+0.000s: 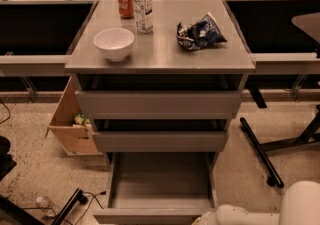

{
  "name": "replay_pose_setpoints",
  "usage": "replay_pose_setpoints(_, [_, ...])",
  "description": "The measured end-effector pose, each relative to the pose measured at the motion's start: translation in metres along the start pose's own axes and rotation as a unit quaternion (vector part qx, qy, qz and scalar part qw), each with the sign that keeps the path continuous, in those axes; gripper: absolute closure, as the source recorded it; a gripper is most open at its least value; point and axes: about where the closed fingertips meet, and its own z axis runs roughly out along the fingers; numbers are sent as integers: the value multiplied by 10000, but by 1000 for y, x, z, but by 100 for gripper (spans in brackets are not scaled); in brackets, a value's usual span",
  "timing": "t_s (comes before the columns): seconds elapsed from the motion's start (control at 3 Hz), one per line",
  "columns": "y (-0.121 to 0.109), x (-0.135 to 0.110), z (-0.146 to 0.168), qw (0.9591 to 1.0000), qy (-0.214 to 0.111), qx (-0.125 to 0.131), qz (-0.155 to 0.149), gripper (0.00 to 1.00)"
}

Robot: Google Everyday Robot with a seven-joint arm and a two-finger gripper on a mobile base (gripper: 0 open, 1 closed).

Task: Close bottom drawer

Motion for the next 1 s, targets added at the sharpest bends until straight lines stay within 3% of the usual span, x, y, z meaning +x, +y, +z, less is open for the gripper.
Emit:
replay_pose_setpoints(0.33, [-23,-40,-9,9984,-264,315,-394,100])
replay_pose_setpoints(0.67, [-40,-82,-11,9954,-507,451,-683,100])
replay_pose_setpoints(1.0, [-43,-84,-6,9953,-555,430,-662,100])
